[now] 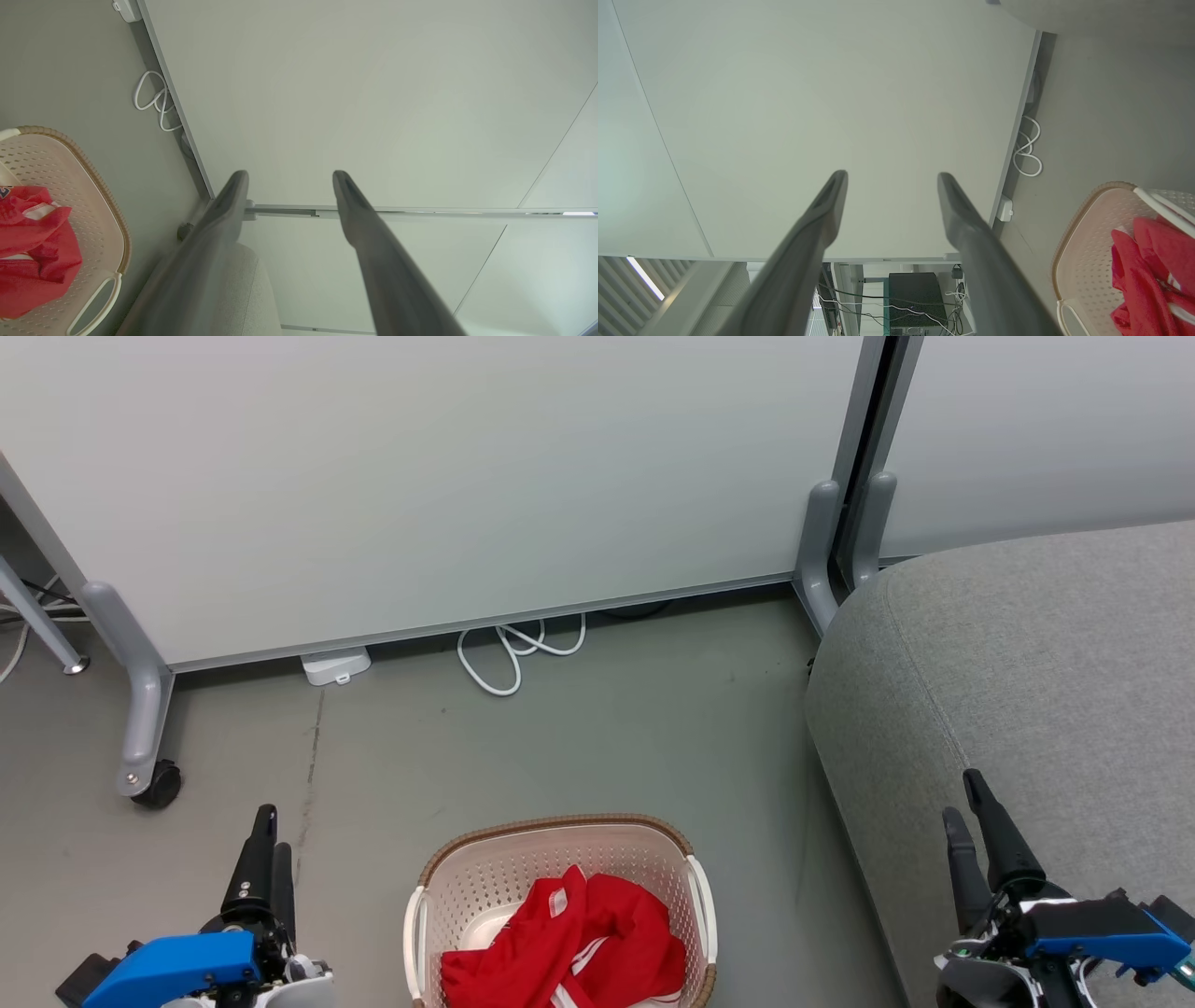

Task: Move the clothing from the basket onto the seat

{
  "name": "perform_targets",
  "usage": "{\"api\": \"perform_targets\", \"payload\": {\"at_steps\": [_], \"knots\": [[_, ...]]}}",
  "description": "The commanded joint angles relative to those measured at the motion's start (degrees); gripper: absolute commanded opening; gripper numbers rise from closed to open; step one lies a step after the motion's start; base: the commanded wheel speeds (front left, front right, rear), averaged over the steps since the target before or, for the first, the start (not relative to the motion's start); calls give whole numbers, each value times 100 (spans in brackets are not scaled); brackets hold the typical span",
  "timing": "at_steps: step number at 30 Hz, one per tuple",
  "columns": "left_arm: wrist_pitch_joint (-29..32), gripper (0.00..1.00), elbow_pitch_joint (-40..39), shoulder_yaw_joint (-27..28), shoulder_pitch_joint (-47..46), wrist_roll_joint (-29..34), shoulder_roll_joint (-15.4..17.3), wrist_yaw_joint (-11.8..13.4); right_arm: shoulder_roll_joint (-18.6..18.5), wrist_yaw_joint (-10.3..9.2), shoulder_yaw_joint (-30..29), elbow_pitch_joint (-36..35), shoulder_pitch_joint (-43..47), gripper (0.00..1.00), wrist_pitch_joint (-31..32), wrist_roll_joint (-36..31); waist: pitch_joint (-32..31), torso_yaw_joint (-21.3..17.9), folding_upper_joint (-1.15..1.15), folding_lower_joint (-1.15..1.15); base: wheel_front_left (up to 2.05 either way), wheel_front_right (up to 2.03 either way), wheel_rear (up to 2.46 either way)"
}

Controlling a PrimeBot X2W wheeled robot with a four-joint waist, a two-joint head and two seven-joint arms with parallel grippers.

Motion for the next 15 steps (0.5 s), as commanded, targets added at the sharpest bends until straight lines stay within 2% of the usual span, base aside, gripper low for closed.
{"api": "perform_targets", "payload": {"at_steps": [1, 15], "knots": [[-56, 100, -145, -27, -132, 100, 42, 24, -29, 3, 70, -94, -167, 100, -57, -93, 2, 0, 0, 0, 0, 0, 0], [-414, 100, -462, -291, -75, 1573, 51, 349, -40, 5, 207, 35, -287, 100, -418, -1683, 25, 12, 0, 0, 0, 0, 0]]}}
